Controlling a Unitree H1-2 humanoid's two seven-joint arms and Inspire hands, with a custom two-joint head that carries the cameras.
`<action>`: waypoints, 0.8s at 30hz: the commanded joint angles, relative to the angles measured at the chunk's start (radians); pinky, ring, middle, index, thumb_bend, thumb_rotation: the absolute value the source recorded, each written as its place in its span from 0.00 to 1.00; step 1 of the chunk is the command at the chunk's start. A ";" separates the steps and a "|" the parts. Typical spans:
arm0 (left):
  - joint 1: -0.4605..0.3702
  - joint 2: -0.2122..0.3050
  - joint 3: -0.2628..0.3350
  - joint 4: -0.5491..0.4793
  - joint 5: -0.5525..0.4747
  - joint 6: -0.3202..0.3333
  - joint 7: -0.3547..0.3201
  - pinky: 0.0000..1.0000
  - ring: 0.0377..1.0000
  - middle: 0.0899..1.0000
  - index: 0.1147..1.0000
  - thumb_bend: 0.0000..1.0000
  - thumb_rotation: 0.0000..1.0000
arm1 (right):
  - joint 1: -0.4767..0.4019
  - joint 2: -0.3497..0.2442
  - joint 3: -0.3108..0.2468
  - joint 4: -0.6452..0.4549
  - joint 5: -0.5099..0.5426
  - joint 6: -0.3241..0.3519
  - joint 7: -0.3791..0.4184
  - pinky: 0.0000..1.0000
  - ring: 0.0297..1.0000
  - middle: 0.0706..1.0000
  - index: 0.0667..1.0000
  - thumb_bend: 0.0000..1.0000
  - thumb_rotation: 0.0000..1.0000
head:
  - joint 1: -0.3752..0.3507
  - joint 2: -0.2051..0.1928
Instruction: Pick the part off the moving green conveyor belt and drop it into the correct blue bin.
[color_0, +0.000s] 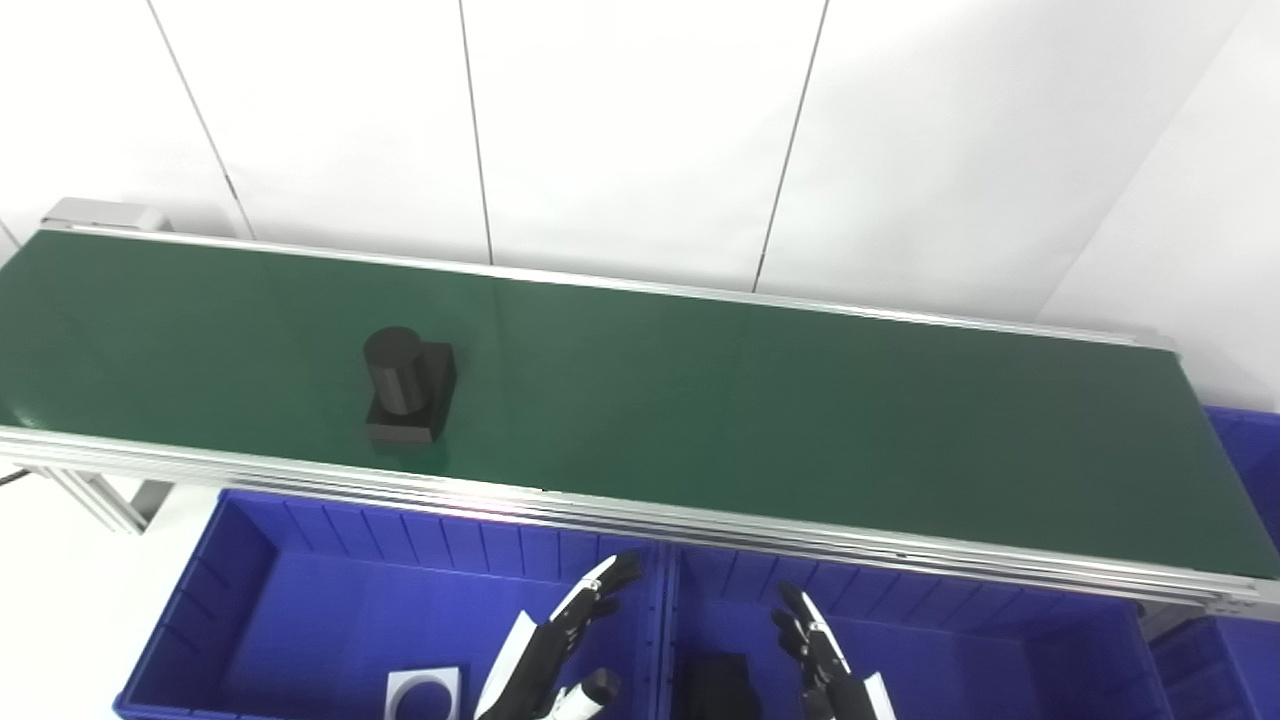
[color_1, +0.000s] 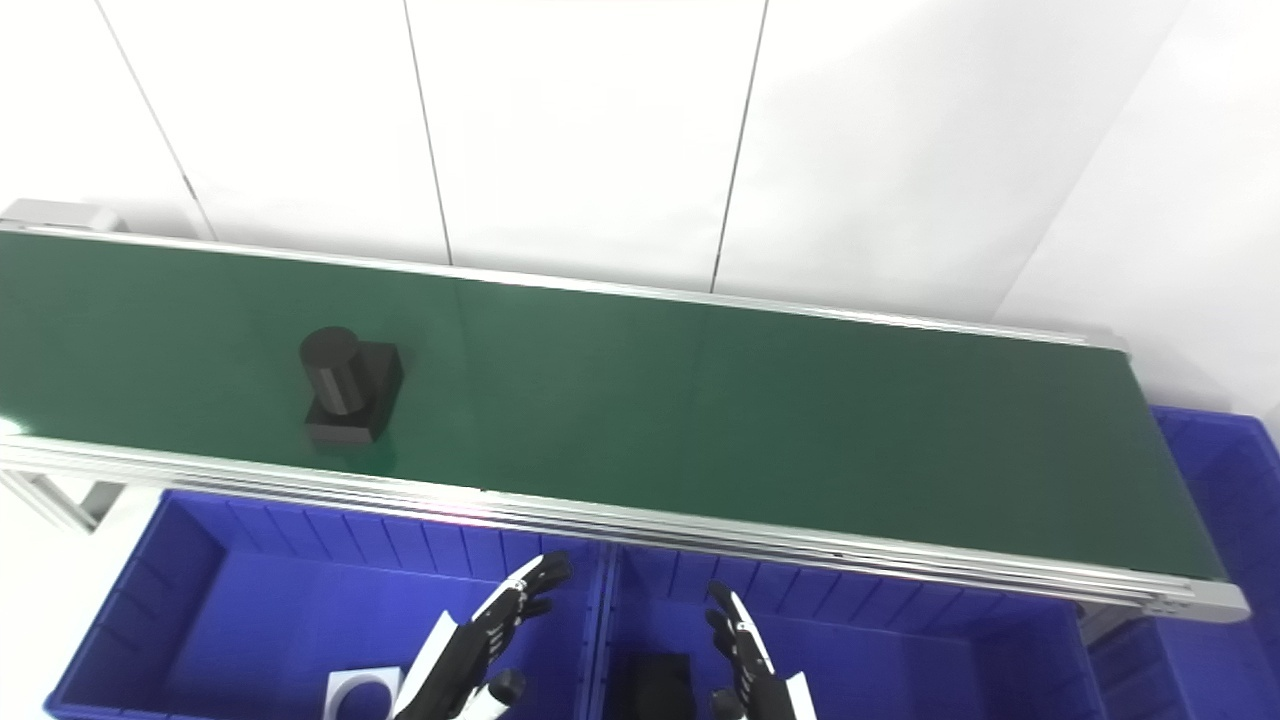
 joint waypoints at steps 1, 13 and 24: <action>-0.014 -0.006 -0.010 -0.012 -0.011 -0.045 0.019 0.88 0.91 0.88 0.88 0.85 0.97 | -0.006 0.001 -0.002 -0.020 0.002 -0.058 0.009 0.94 0.94 0.98 0.95 0.81 1.00 | 0.003 0.002; -0.017 0.004 -0.009 -0.008 -0.023 -0.045 0.015 0.89 0.92 0.88 0.89 0.85 0.96 | -0.008 0.010 -0.002 -0.019 -0.009 -0.058 0.005 0.94 0.93 0.97 0.94 0.84 1.00 | -0.011 0.000; -0.018 0.001 -0.003 -0.014 -0.024 -0.044 0.005 0.90 0.93 0.89 0.89 0.85 0.96 | -0.005 0.004 0.001 -0.046 -0.019 -0.060 -0.003 0.91 0.91 0.96 0.93 0.84 1.00 | -0.018 -0.001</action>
